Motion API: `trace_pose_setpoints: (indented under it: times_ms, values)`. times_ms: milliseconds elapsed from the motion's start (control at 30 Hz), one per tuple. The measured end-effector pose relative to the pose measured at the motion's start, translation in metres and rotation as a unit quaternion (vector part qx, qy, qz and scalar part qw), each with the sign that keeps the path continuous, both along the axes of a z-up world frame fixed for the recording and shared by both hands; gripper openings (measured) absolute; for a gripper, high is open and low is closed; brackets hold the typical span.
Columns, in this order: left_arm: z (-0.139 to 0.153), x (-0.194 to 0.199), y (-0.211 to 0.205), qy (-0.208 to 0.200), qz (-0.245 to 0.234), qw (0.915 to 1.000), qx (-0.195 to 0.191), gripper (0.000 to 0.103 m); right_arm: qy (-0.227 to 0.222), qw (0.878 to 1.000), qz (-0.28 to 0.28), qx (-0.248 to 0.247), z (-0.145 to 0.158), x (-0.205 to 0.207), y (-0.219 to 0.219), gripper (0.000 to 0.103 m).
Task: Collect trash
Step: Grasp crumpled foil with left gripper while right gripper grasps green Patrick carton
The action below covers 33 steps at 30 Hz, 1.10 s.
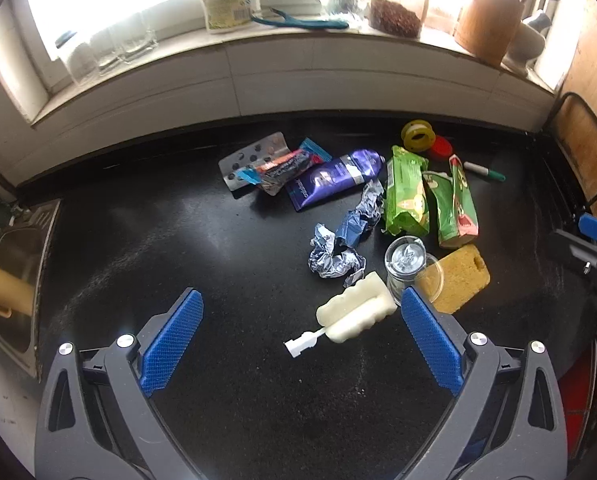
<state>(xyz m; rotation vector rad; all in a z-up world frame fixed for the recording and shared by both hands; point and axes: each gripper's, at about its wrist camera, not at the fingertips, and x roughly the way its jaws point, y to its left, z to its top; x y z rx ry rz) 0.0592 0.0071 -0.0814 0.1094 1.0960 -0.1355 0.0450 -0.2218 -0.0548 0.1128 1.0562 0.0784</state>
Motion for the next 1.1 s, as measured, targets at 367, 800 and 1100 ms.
trace_pose_setpoints:
  times_ms: [367,800,1100]
  values:
    - [-0.115,0.079,-0.004,0.039,-0.080,0.9961,-0.004,0.088,0.064,0.998,-0.004,0.021,-0.105,0.090,-0.033,0.089]
    - [-0.131,0.103,0.001,0.068,-0.048,0.9927,-0.087,0.024,0.127,0.986,-0.005,0.111,-0.149,0.121,-0.043,0.052]
    - [-0.068,0.072,0.011,0.018,-0.012,0.9979,-0.061,0.023,0.054,0.997,0.005,0.055,-0.072,0.084,-0.036,0.052]
